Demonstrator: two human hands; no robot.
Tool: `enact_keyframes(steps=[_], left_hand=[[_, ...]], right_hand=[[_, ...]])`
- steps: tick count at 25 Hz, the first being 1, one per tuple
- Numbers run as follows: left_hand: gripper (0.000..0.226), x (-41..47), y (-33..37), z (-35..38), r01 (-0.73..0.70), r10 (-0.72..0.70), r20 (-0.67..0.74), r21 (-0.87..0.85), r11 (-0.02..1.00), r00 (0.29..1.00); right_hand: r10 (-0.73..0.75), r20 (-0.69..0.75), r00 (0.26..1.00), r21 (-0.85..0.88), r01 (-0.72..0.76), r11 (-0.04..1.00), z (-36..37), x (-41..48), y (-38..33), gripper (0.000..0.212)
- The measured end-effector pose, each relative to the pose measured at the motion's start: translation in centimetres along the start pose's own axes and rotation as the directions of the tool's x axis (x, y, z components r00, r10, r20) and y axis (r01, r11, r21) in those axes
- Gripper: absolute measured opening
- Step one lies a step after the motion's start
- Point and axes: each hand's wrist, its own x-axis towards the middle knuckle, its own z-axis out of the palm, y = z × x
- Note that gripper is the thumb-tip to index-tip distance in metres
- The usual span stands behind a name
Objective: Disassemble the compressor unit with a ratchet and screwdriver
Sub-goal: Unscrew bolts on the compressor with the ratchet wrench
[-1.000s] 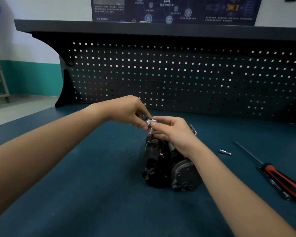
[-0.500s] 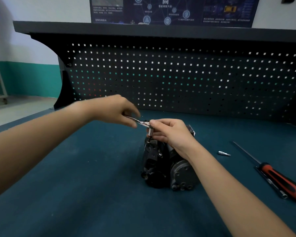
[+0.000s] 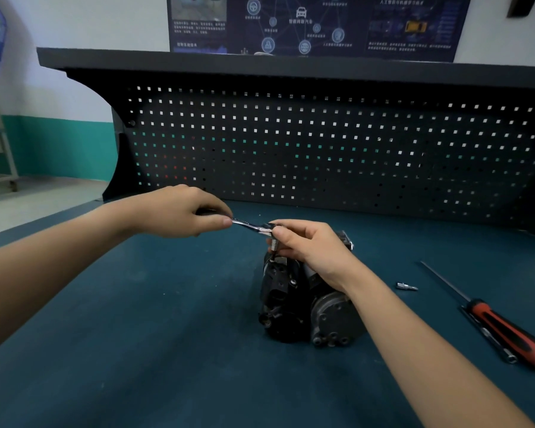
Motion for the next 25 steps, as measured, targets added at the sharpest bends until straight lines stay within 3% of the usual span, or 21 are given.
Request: enact_keyframes(steps=[5, 8, 14, 20, 23, 25], left_hand=[[0.014, -0.2, 0.6, -0.2, 0.017, -0.018, -0.009, -0.150, 0.988, 1.000], [0.013, -0.4, 1.0, 0.2, 0.074, -0.080, -0.037, -0.134, 0.988, 0.996], [0.016, -1.5, 3.4, 0.0, 0.184, -0.186, -0.105, -0.027, 0.983, 0.977], [0.047, -2.8, 5.5, 1.3, 0.225, -0.203, -0.136, 0.171, 0.959, 0.970], [0.057, -2.9, 3.9, 2.2, 0.266, -0.242, -0.199, 0.104, 0.958, 0.950], [0.061, -1.8, 2.4, 3.0, 0.316, -0.293, -0.319, 0.023, 0.949, 0.901]], right_hand=[[0.027, 0.057, 0.998, -0.025, -0.026, 0.999, -0.5, -0.2, 0.1, 0.013], [0.039, 0.092, 0.995, -0.227, -0.017, 0.974, 0.0, -0.2, 0.4, 0.007], [0.047, 0.054, 0.997, -0.281, -0.030, 0.959, 0.2, -0.3, 0.5, 0.010], [0.054, 0.036, 0.998, -0.248, -0.043, 0.968, 0.2, -0.4, 0.5, 0.017], [0.047, 0.051, 0.998, -0.257, -0.032, 0.966, 0.3, -0.4, 0.4, 0.007], [0.049, 0.063, 0.997, -0.268, -0.030, 0.963, 0.3, -0.4, 0.5, 0.007]])
